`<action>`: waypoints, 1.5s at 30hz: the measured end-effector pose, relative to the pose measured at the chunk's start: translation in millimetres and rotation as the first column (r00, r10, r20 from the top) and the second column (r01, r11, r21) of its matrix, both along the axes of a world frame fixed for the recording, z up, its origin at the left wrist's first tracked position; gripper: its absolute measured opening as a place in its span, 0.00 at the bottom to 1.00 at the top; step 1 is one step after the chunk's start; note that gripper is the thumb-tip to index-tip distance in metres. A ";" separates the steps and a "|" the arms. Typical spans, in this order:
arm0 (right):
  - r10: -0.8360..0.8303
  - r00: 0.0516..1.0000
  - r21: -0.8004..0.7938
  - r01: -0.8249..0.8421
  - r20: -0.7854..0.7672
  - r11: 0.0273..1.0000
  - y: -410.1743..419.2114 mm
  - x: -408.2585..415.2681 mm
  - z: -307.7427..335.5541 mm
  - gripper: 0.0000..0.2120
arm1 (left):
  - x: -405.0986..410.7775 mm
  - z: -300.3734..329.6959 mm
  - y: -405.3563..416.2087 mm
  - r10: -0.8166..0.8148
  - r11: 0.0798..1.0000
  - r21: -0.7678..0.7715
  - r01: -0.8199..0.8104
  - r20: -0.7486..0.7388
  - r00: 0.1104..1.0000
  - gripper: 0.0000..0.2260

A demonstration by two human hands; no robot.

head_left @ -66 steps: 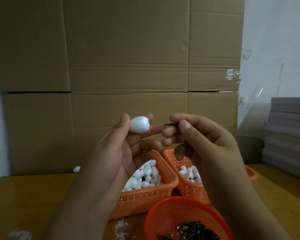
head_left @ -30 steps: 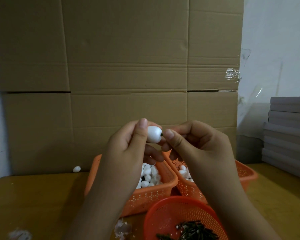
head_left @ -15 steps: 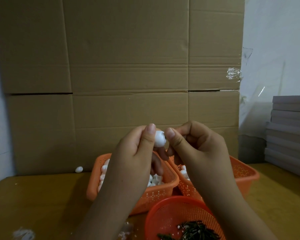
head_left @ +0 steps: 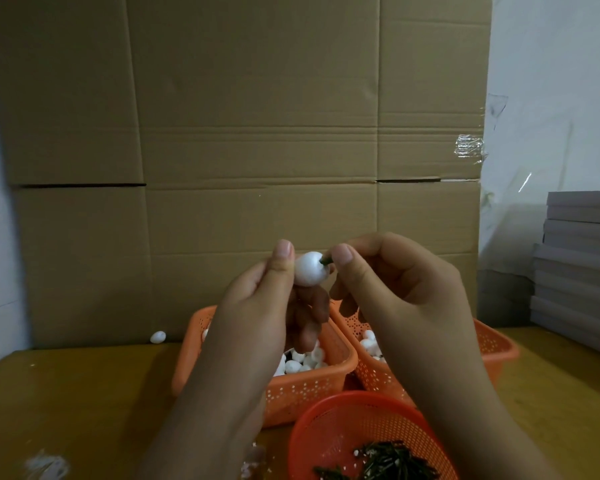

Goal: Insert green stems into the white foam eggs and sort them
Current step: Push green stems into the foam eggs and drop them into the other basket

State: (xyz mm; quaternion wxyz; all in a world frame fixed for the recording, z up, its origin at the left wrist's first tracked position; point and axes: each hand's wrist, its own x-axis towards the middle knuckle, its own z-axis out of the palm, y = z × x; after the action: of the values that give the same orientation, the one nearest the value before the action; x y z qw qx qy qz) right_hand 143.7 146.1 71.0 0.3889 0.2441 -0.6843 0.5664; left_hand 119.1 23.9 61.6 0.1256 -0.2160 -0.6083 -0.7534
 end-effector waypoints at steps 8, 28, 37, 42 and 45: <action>-0.099 0.995 0.009 0.099 -0.001 0.995 2.3 -2.0 -0.9 0.04 | 2.5 2.3 0.3 0.072 0.997 0.005 -0.072 -0.037 0.997 0.18; -0.124 0.992 0.056 0.126 -0.034 0.990 -7.2 -5.8 -7.0 0.10 | 4.0 2.4 3.9 0.294 0.951 0.001 -0.308 -0.295 0.909 0.20; -0.146 0.987 0.089 0.152 -0.065 0.984 -1.8 -0.6 -1.9 0.08 | 8.7 3.1 7.7 0.234 0.968 -0.018 -0.248 -0.272 0.933 0.20; -0.155 0.986 0.110 0.161 -0.059 0.981 -6.7 -1.5 -3.5 0.09 | 7.3 4.4 5.5 0.247 0.968 0.029 -0.248 -0.265 0.932 0.18; -0.152 0.987 0.113 0.158 -0.057 0.981 -6.5 -2.0 -3.6 0.09 | 8.8 4.7 6.2 0.247 0.968 0.037 -0.247 -0.276 0.929 0.20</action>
State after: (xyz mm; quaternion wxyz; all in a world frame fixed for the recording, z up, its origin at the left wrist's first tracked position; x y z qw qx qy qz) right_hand 141.7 139.6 67.4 0.4333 0.2260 -0.7237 0.4873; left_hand 127.9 30.1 66.2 0.3039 -0.2414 -0.6064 -0.6941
